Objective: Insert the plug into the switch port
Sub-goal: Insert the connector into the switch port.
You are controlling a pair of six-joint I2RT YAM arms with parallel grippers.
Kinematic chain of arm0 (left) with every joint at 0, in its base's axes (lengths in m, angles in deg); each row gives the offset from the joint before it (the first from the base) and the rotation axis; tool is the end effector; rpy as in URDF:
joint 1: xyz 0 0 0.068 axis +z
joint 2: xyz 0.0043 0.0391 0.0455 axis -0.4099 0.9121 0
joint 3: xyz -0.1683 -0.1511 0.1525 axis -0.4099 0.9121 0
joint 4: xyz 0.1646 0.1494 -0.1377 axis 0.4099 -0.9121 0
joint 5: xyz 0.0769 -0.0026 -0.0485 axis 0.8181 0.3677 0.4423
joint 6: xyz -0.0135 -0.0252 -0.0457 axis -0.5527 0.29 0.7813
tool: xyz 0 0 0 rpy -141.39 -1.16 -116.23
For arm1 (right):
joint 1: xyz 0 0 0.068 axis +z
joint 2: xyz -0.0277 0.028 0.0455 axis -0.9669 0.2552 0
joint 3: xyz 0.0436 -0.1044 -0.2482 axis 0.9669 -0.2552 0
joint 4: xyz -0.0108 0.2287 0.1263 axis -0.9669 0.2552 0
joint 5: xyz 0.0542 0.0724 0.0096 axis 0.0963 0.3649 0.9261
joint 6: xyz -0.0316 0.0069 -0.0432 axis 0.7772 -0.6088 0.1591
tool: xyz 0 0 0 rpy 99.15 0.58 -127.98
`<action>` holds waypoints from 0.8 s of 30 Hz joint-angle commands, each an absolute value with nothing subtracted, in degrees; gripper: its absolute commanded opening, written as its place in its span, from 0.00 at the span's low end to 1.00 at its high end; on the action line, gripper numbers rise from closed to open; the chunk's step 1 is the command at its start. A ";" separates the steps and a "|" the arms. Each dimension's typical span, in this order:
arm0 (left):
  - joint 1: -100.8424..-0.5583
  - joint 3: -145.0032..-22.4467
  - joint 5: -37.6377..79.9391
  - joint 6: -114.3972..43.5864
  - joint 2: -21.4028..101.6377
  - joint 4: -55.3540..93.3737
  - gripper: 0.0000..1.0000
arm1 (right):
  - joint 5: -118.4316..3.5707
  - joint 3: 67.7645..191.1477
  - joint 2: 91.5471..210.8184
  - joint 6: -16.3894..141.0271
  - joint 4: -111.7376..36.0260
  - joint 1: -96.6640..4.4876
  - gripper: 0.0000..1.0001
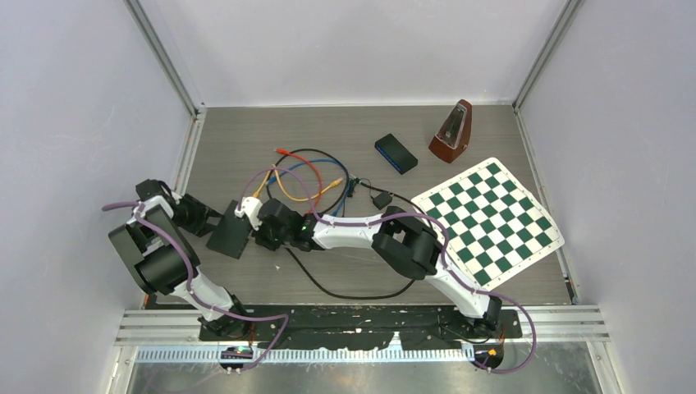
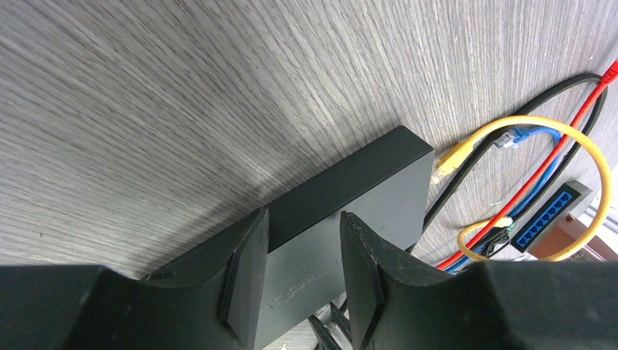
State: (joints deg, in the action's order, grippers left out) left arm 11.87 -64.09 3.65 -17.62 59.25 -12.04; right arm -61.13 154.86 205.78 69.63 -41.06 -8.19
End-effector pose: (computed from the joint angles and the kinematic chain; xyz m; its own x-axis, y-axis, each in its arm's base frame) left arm 0.2497 0.1628 0.1570 -0.4621 -0.8829 -0.0830 -0.7368 0.4344 -0.5181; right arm 0.2075 0.4957 0.1499 -0.1988 -0.4912 -0.8480 -0.9430 0.3314 0.0291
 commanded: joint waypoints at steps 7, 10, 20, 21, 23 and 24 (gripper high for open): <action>11.74 -63.74 0.51 -17.96 59.85 -13.06 0.43 | -62.44 157.58 203.77 72.13 -45.06 -7.97 0.05; 11.74 -63.89 0.09 -17.86 59.77 -13.26 0.43 | -61.56 157.23 204.13 72.94 -46.60 -7.90 0.05; 11.73 -64.04 -1.48 -18.39 59.21 -14.80 0.42 | -62.19 154.60 204.12 75.46 -53.10 -7.90 0.05; 11.74 -63.96 -1.72 -18.15 59.12 -14.71 0.42 | -62.48 154.35 204.17 75.46 -53.85 -7.89 0.05; 11.72 -63.47 -2.82 -17.47 59.07 -14.07 0.41 | -62.81 153.88 204.37 75.35 -54.76 -7.94 0.05; 11.74 -63.35 -3.32 -17.28 59.04 -13.89 0.41 | -63.06 153.68 204.57 75.26 -55.00 -7.91 0.05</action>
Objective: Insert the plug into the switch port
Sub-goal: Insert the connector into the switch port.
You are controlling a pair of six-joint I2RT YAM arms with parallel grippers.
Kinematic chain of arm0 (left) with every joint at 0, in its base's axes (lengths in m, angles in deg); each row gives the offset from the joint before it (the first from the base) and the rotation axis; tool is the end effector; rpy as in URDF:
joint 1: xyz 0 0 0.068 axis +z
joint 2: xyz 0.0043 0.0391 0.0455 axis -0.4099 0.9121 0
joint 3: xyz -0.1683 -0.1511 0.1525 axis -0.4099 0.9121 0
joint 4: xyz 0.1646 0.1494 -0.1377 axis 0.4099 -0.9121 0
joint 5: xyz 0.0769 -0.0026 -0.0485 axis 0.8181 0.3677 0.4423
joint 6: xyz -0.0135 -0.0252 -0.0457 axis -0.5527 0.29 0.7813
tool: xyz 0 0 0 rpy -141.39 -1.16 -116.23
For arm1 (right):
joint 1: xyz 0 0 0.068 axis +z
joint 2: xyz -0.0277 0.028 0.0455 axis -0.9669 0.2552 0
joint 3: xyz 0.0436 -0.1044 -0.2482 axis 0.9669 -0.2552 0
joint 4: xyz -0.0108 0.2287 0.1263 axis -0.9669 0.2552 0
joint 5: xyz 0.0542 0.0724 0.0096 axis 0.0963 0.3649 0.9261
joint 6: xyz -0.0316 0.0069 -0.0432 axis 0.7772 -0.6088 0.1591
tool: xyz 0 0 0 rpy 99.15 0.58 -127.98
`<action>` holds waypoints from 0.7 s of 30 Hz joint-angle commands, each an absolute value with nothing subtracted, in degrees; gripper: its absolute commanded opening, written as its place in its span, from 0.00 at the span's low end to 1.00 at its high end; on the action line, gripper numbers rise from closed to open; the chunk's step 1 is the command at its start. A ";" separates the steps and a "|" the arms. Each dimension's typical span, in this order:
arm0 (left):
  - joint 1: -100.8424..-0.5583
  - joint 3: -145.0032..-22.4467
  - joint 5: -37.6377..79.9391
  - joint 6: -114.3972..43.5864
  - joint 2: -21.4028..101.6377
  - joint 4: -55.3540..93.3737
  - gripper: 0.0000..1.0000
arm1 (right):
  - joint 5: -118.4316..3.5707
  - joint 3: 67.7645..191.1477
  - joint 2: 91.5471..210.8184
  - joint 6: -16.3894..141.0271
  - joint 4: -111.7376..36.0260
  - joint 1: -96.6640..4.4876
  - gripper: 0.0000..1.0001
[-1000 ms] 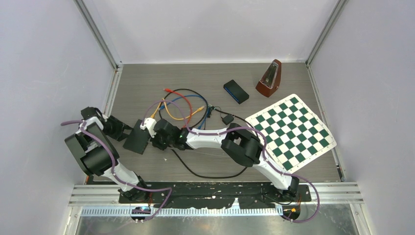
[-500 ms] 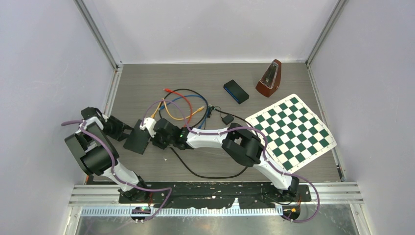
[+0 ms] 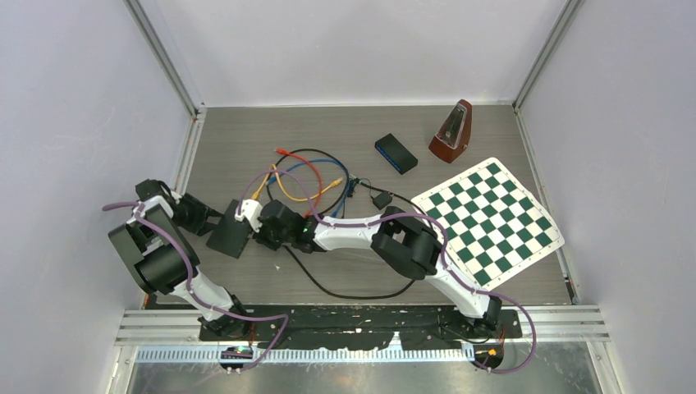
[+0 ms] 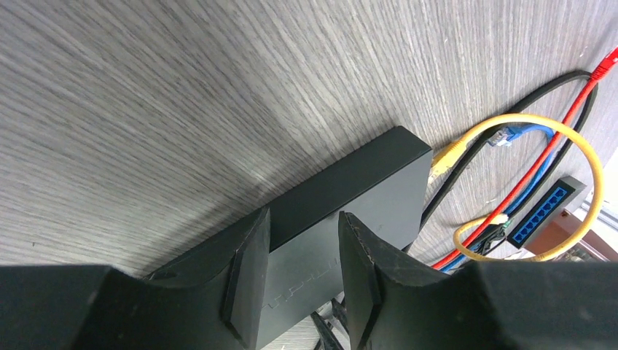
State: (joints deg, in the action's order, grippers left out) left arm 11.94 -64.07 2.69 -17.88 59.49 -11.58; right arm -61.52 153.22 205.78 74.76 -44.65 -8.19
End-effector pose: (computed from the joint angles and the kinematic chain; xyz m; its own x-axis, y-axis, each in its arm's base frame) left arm 0.2505 0.1631 0.1563 -0.4682 -0.8798 -0.0816 -0.7264 0.4359 -0.5313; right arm 0.2074 0.4950 0.1464 -0.1025 -0.4926 -0.8642 -0.9545 0.2933 -0.0539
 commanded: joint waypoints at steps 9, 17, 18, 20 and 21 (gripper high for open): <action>11.62 -62.35 -3.95 -17.16 58.68 -13.74 0.40 | -66.38 152.81 205.40 77.85 -57.00 -7.36 0.05; 11.73 -60.35 -5.01 -16.74 58.71 -12.59 0.39 | -73.29 151.93 206.03 82.29 -57.28 -4.82 0.05; 11.68 -60.37 -4.96 -16.76 58.76 -12.58 0.39 | -73.93 151.70 206.05 82.13 -58.01 -4.75 0.05; 11.74 -60.35 -5.09 -16.78 58.90 -12.53 0.39 | -74.44 150.52 205.77 81.47 -60.14 -4.72 0.05; 11.70 -60.45 -5.12 -16.81 59.06 -12.54 0.39 | -73.63 149.67 205.65 81.32 -61.12 -4.75 0.05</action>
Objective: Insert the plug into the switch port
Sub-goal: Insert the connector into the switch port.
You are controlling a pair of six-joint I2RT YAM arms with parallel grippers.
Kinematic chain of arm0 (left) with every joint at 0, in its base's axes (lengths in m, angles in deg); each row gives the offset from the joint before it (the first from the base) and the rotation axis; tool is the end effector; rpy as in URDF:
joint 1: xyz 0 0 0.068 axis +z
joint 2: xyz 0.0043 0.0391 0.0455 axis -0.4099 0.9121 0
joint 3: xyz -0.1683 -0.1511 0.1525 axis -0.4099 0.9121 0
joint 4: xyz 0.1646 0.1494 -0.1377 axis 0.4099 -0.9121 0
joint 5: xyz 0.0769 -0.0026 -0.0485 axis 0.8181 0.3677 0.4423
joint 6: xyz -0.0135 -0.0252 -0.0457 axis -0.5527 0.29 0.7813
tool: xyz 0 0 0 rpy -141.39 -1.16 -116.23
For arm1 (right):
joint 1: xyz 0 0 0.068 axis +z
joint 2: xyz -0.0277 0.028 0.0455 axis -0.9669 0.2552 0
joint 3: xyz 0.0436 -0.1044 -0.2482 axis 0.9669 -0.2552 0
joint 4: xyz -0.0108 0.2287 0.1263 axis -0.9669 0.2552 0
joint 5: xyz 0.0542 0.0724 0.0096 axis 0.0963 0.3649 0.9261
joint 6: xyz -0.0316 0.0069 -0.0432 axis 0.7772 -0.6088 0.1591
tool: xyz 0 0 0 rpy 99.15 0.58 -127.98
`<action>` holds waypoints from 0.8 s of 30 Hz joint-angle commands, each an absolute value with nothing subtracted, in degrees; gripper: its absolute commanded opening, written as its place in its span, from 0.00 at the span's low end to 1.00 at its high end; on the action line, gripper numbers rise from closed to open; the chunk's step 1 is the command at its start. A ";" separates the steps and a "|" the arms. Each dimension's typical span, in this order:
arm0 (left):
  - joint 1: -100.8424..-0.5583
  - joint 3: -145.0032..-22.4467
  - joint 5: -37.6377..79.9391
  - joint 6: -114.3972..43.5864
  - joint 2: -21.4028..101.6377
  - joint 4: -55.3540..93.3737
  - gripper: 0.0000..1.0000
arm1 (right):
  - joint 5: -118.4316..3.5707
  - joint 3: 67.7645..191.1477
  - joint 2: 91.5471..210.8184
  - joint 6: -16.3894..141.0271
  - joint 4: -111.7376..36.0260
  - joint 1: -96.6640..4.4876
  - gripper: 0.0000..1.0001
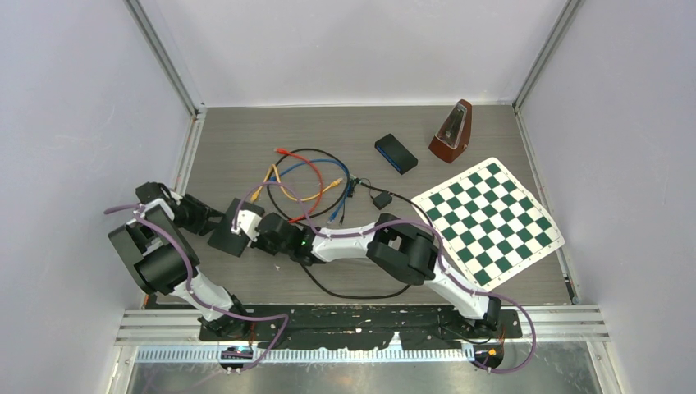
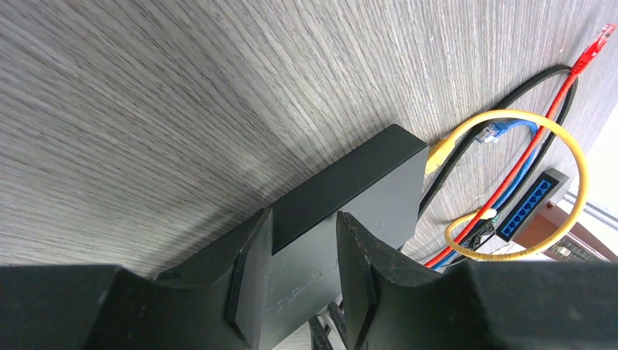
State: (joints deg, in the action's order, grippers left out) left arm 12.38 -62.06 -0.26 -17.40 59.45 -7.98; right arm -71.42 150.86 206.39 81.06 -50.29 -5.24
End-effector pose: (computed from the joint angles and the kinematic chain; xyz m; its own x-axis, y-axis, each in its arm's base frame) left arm 0.2487 0.1626 0.1506 -0.4668 -0.8806 -0.0816 -0.6974 0.4234 -0.5782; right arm 0.1871 0.5019 0.1370 0.0318 -0.5126 -0.8580 -0.9134 0.3337 -0.2333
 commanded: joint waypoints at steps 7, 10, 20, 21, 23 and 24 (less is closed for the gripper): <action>11.62 -59.69 -5.83 -17.03 58.53 -12.75 0.36 | -69.89 150.48 206.42 79.91 -65.72 -5.45 0.05; 11.49 -58.73 -5.75 -17.60 57.72 -13.01 0.36 | -68.45 152.08 207.54 79.26 -66.64 -5.93 0.05; 11.57 -57.86 -7.26 -18.95 58.24 -14.03 0.28 | -67.02 155.85 209.66 79.22 -69.74 -6.56 0.05; 11.49 -57.92 -7.50 -19.11 58.43 -14.05 0.27 | -66.22 156.56 209.75 79.14 -69.87 -6.79 0.05; 11.44 -57.83 -7.92 -19.26 58.80 -14.05 0.26 | -64.76 157.92 210.20 79.16 -69.60 -7.09 0.05; 11.40 -57.84 -7.95 -19.51 59.10 -14.14 0.25 | -63.95 158.52 210.66 79.44 -68.78 -7.18 0.05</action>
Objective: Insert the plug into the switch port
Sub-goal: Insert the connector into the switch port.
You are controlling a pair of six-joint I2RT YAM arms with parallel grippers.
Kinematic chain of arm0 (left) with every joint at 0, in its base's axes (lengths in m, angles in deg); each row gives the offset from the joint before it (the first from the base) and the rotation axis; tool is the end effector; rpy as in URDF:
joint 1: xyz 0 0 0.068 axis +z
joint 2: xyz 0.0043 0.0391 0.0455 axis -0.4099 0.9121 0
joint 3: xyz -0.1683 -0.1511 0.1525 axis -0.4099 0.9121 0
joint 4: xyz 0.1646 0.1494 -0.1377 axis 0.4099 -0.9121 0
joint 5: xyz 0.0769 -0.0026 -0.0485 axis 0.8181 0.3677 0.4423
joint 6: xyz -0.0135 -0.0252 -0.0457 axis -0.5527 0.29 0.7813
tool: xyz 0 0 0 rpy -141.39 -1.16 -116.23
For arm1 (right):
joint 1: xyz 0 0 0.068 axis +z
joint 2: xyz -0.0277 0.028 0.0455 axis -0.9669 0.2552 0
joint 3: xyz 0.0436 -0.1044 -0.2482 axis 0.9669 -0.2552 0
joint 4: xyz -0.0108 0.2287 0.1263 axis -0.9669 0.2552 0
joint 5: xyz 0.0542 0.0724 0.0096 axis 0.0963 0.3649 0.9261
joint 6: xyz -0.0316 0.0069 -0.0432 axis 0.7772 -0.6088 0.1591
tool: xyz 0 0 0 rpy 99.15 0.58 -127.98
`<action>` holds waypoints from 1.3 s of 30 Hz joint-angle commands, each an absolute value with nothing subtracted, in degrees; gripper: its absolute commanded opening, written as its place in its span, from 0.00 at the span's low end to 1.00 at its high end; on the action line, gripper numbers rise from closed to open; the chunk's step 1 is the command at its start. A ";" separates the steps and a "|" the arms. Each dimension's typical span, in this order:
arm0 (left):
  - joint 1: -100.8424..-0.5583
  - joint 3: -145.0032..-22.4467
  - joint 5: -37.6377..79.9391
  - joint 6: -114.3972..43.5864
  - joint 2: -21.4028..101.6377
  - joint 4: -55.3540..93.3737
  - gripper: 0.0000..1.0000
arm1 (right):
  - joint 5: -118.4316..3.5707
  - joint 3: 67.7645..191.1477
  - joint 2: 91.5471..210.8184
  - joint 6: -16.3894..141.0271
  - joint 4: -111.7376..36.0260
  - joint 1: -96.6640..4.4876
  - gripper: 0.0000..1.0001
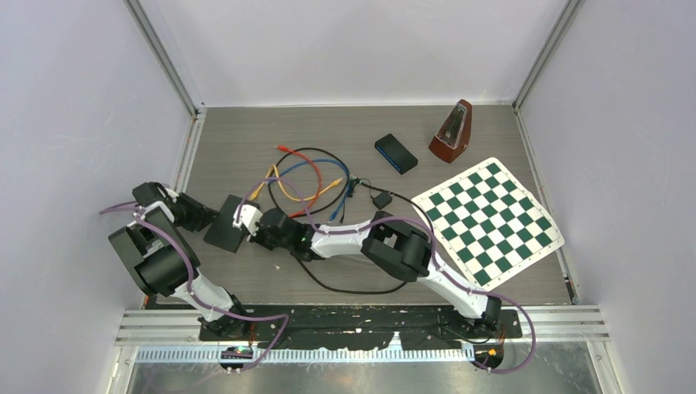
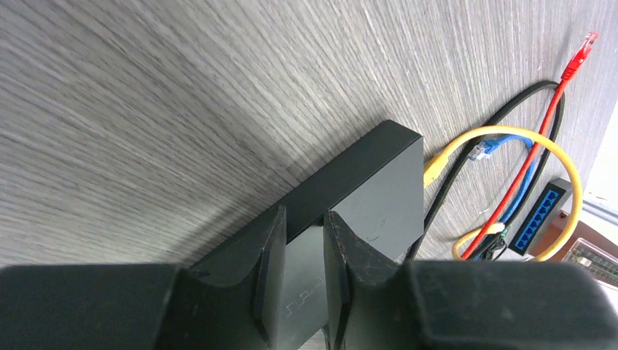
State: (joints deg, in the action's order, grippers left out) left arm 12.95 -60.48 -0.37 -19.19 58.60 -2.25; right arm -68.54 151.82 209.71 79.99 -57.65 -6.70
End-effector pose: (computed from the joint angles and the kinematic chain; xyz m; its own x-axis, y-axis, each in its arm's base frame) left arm 0.2493 0.1667 0.1518 -0.4706 -0.8642 -0.1778 -0.6451 0.4745 -0.5989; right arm 0.2017 0.5067 0.1249 0.0340 -0.4271 -0.9036 -0.9184 0.3432 -0.1968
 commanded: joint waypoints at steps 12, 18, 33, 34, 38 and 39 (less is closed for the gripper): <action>9.18 -56.91 -11.02 -19.37 63.34 -12.23 0.22 | -60.35 174.74 216.25 77.72 -57.26 -8.66 0.05; 8.48 -56.93 -11.46 -19.58 64.18 -12.48 0.19 | -61.28 176.42 217.71 76.73 -56.98 -9.60 0.05; 10.12 -62.65 -4.08 -13.74 55.44 -13.61 0.28 | -61.04 157.13 208.78 76.67 -65.91 -11.37 0.17; 10.32 -64.31 -2.60 -14.28 55.60 -14.82 0.30 | -60.20 156.47 208.52 76.90 -65.71 -11.51 0.19; 13.09 -68.54 2.40 -15.52 55.29 -18.65 0.37 | -59.22 153.11 206.13 78.62 -64.78 -12.51 0.24; 13.63 -69.39 3.39 -15.52 54.79 -19.02 0.39 | -58.71 152.29 204.92 78.82 -64.79 -12.80 0.25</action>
